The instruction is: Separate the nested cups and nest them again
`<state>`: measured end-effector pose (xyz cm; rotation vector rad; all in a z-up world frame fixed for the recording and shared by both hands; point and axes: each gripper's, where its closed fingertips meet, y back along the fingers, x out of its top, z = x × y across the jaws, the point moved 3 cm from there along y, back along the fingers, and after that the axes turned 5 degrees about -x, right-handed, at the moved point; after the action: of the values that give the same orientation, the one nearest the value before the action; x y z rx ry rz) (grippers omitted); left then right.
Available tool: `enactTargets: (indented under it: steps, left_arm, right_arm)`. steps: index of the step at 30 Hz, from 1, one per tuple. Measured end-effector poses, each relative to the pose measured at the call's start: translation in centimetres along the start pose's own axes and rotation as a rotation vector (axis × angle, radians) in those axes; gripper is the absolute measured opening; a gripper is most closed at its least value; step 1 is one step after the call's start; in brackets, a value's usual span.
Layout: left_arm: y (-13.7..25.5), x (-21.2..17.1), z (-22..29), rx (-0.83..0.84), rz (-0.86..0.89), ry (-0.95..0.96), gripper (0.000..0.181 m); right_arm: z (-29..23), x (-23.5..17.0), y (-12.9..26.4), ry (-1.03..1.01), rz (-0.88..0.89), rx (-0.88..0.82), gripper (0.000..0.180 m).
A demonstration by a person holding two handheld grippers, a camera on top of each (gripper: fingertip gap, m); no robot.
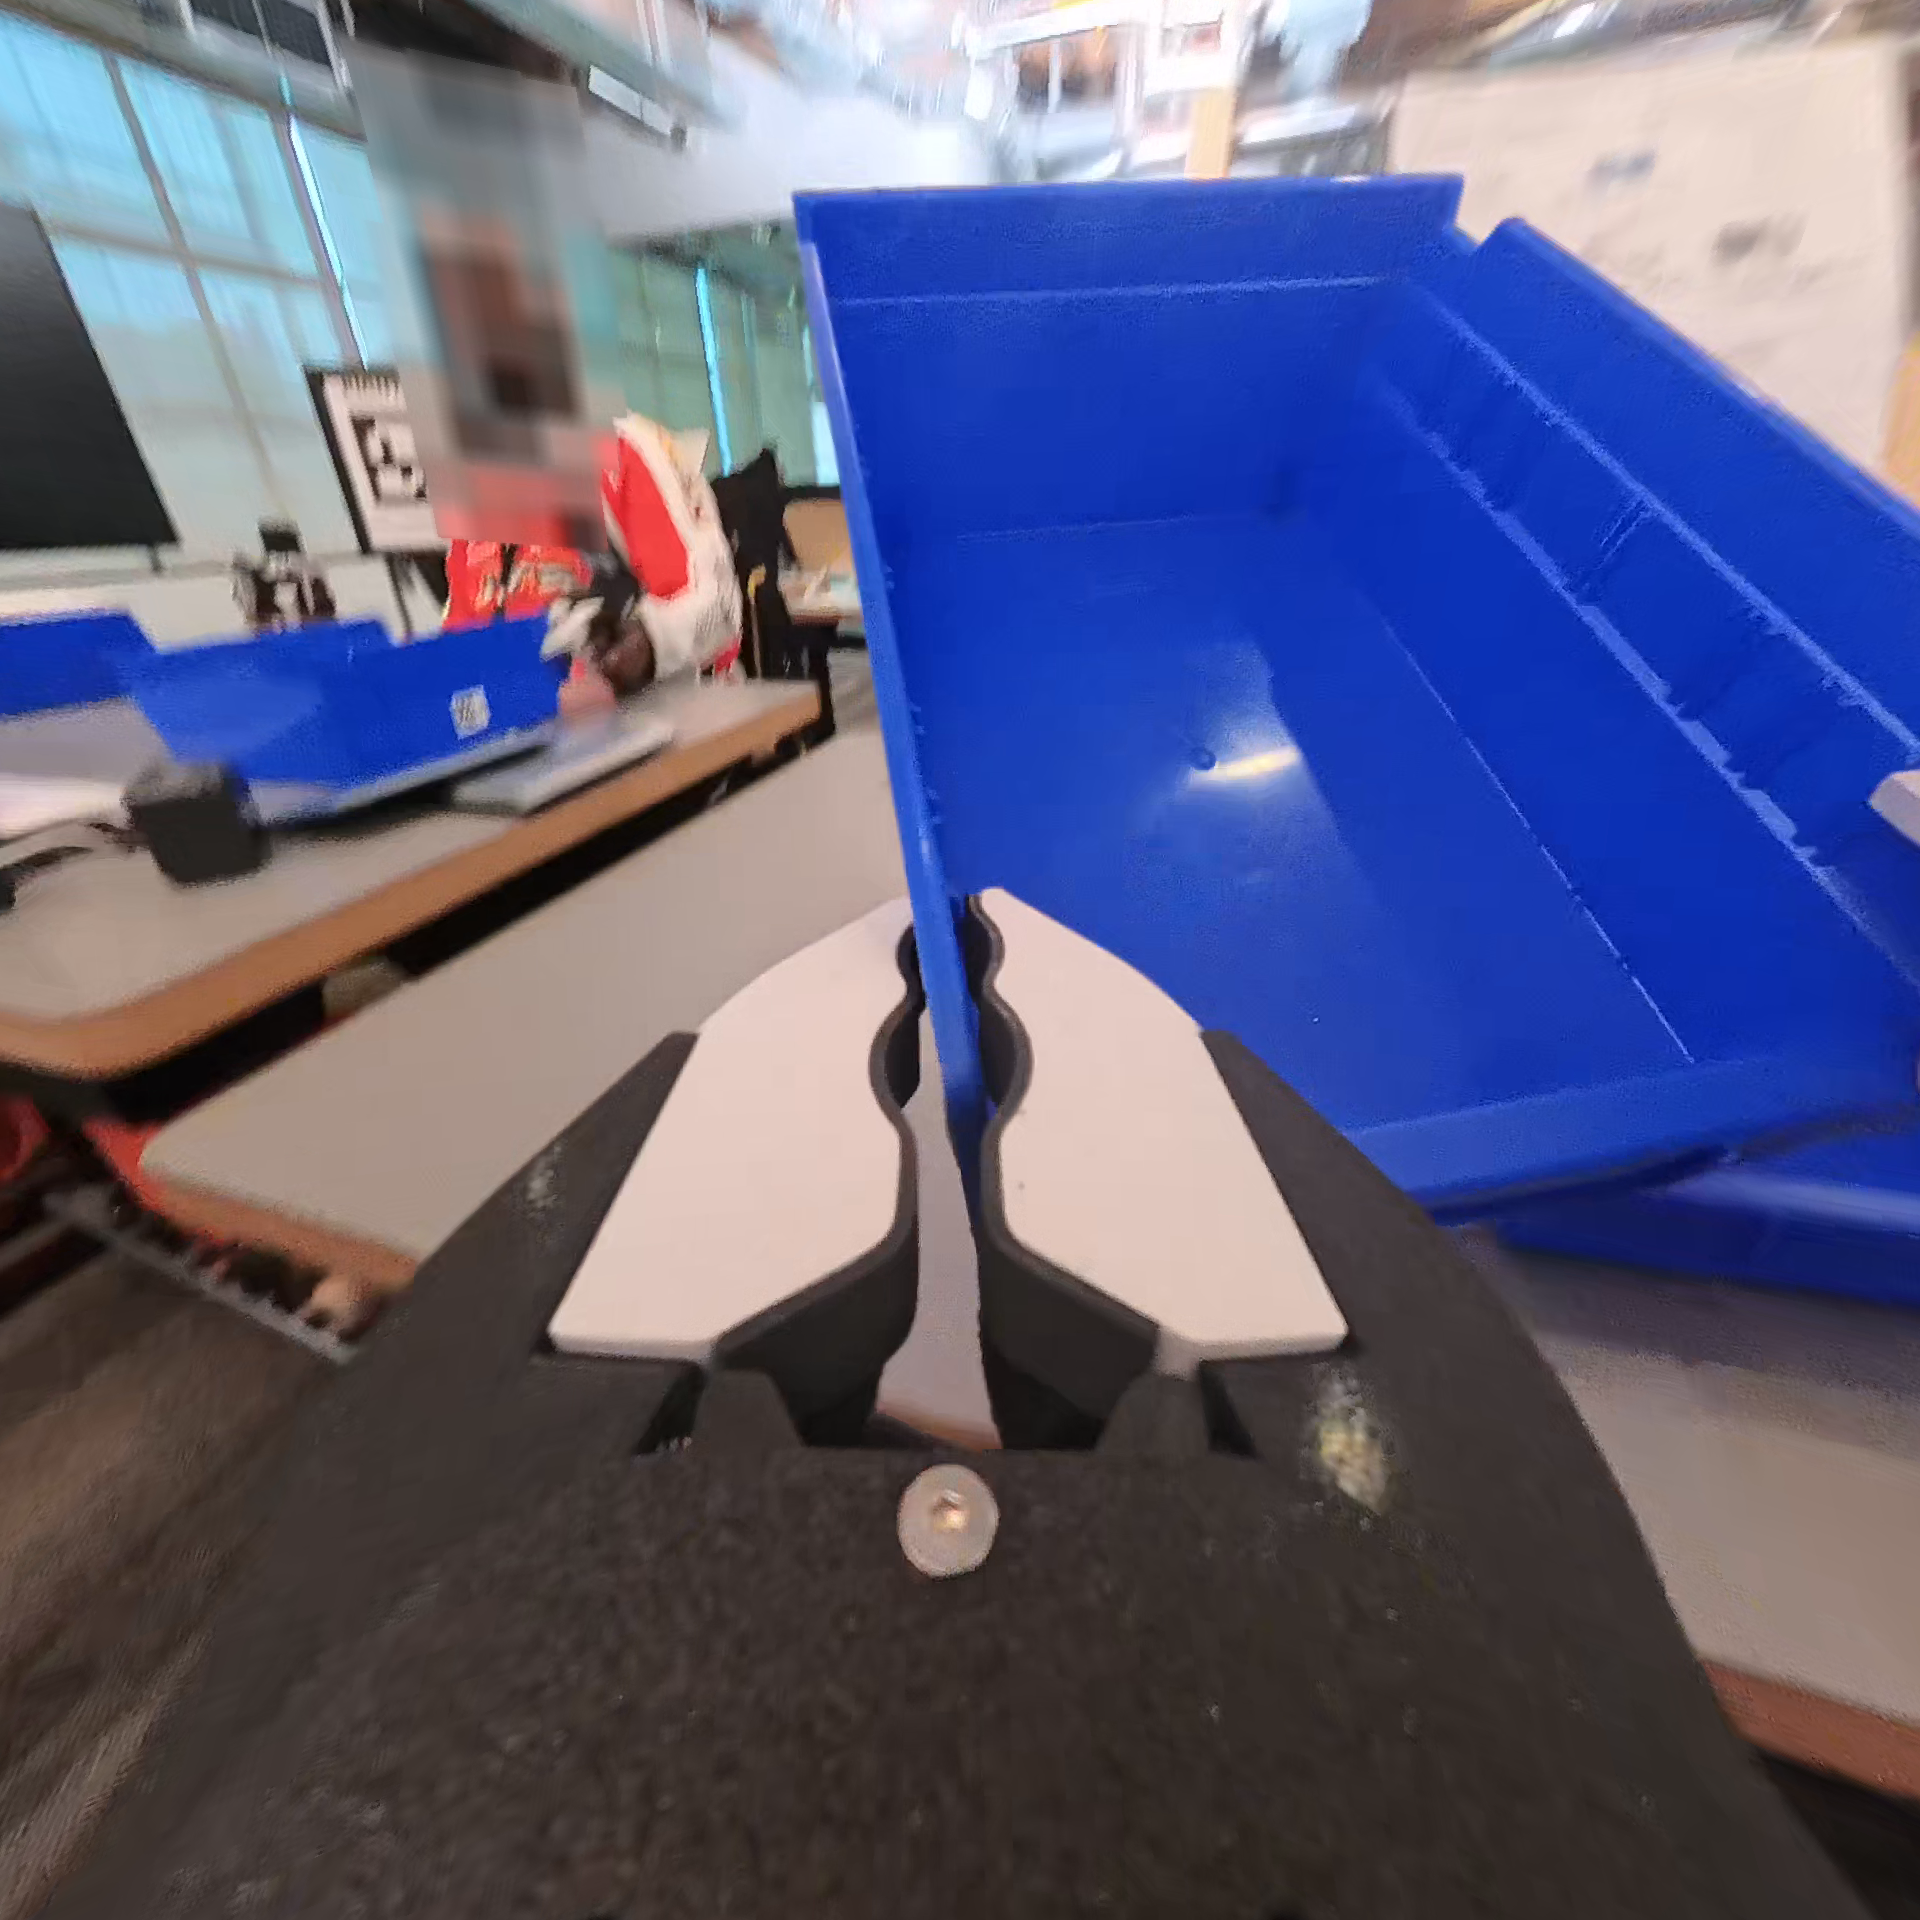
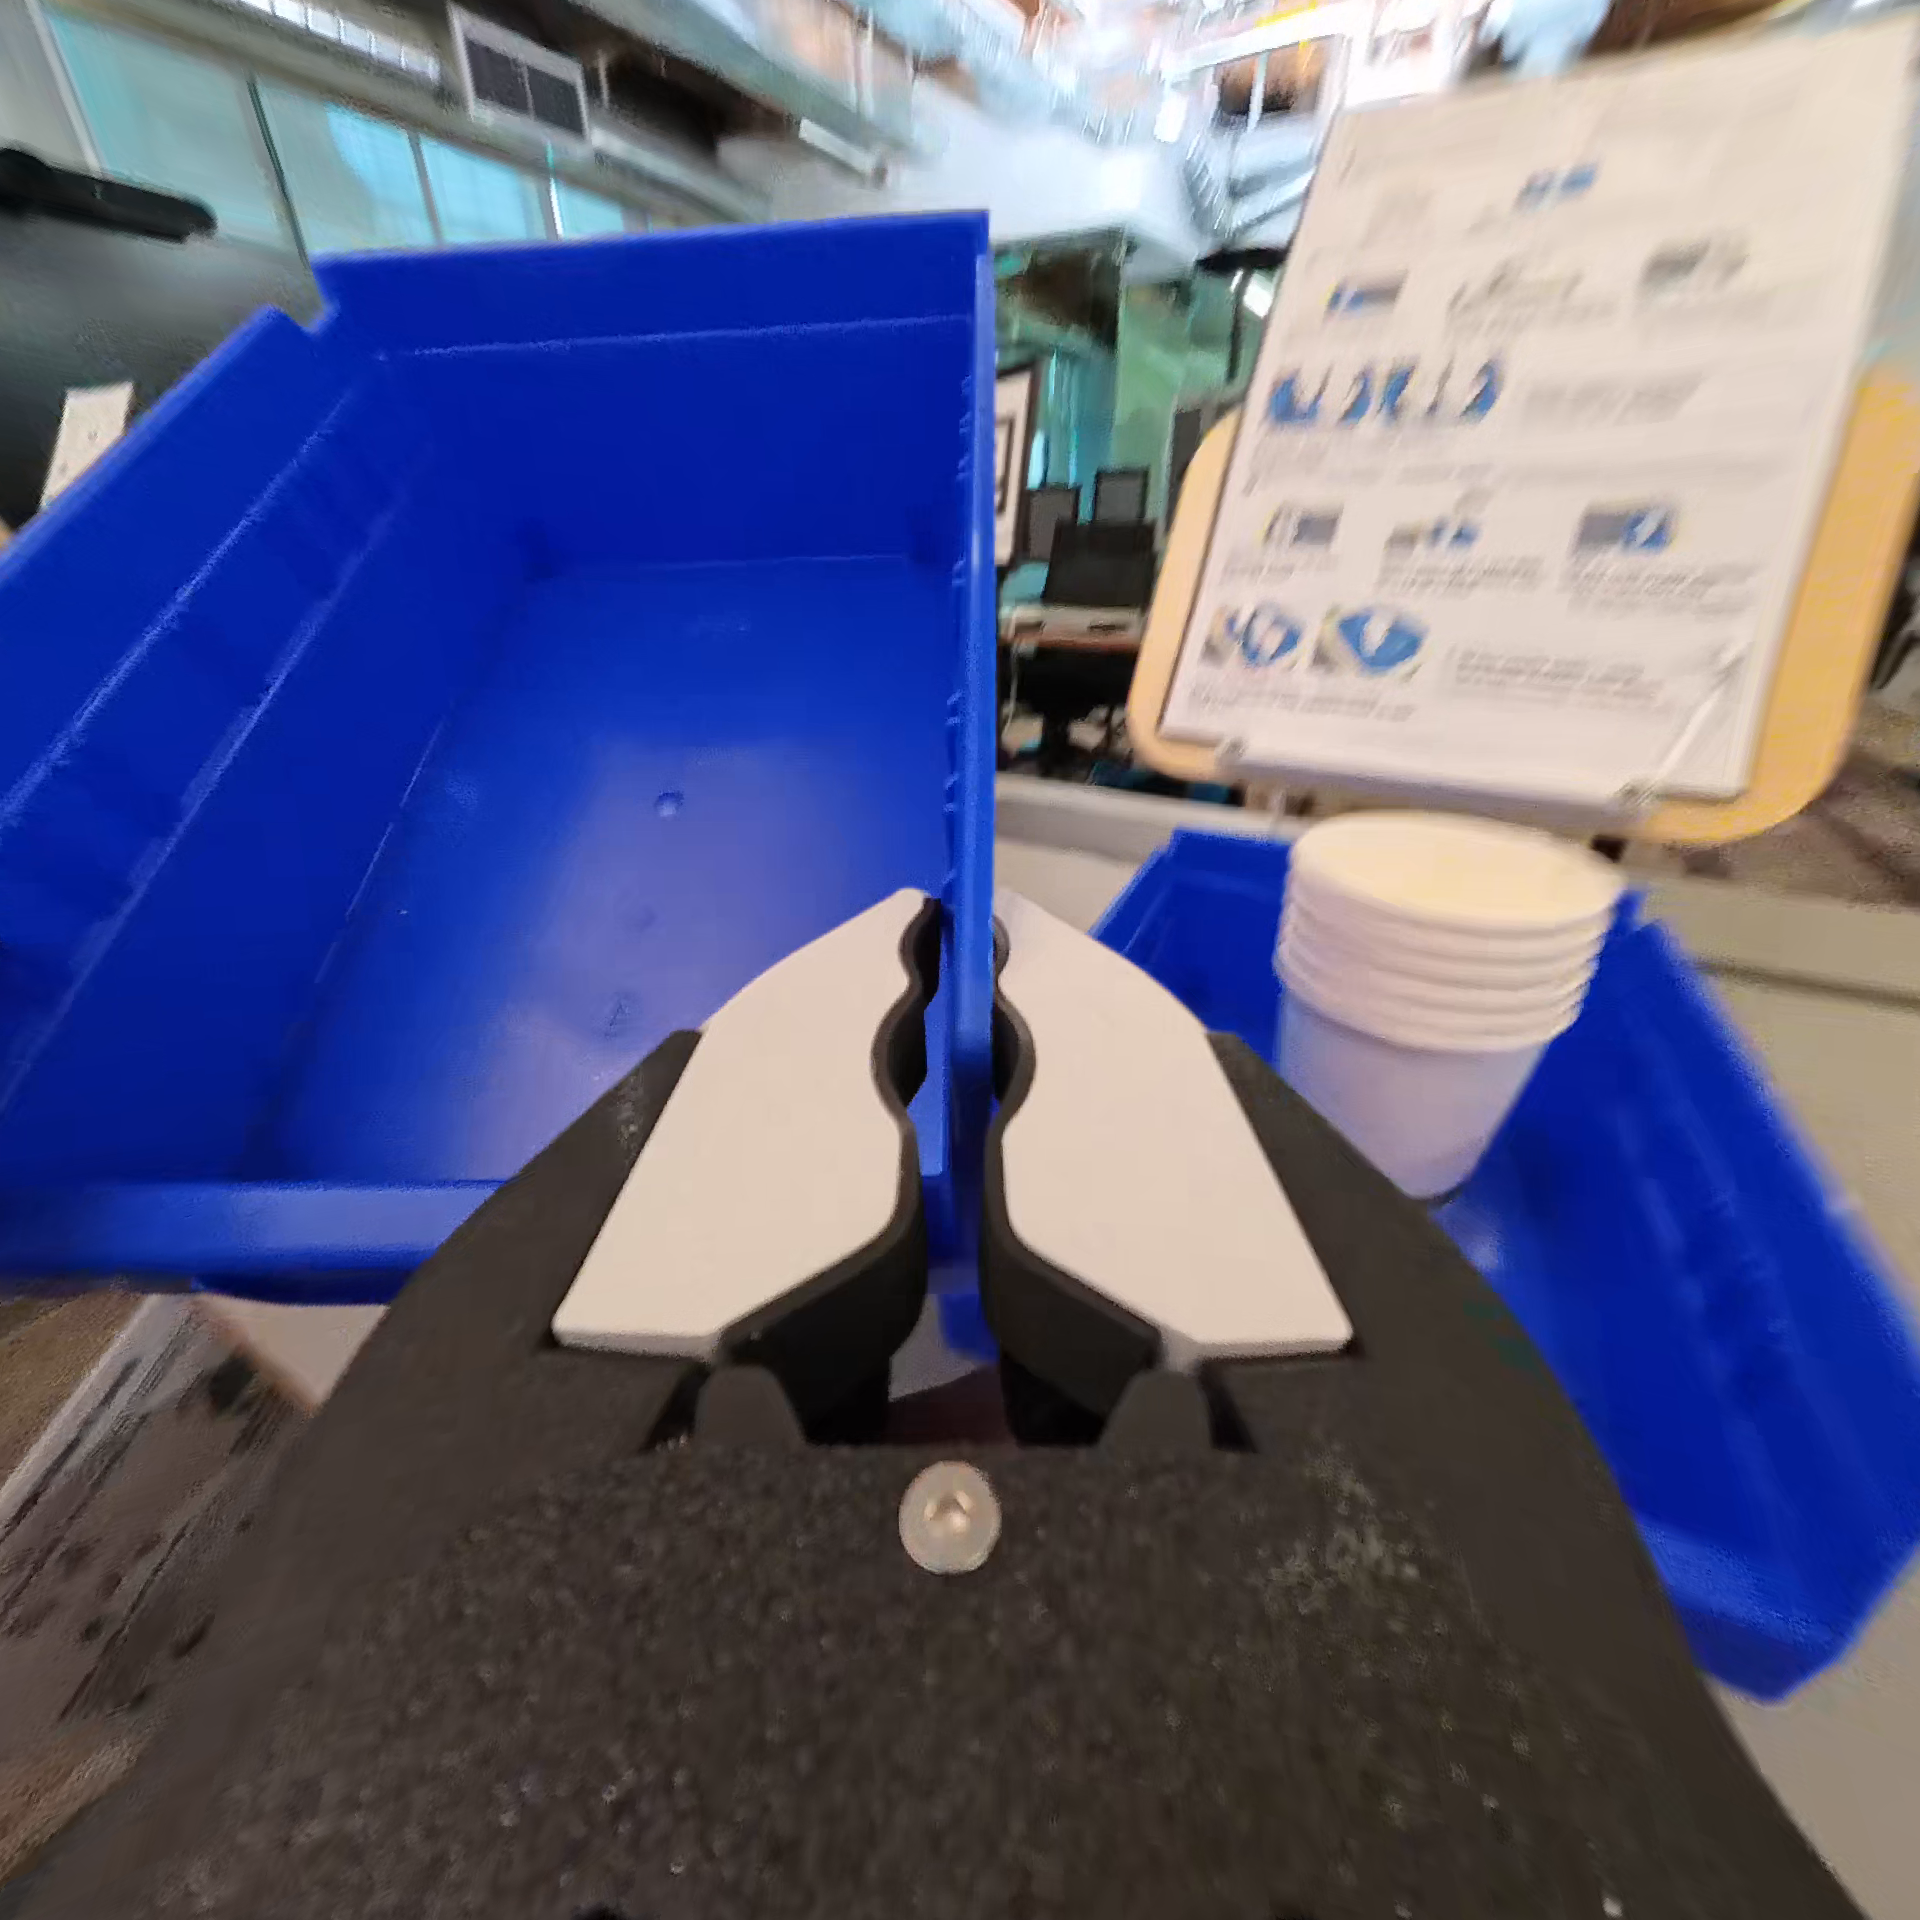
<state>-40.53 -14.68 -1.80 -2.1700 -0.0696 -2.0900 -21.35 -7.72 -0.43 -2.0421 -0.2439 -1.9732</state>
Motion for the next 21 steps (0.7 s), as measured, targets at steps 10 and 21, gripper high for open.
enactTargets:
  steps: [10, 21]
  left_arm:
    - [-6.0, 14.9, 18.0, -0.372, 0.213, -0.011, 0.005]
    - [-10.0, 7.1, 43.4, -0.657, -0.080, 0.109, 0.004]
  right_arm:
    - [18.7, 13.1, 4.7, 0.020, 0.189, -0.322, 0.005]
    - [40.9, 5.6, 11.5, 0.006, -0.116, -0.595, 0.005]
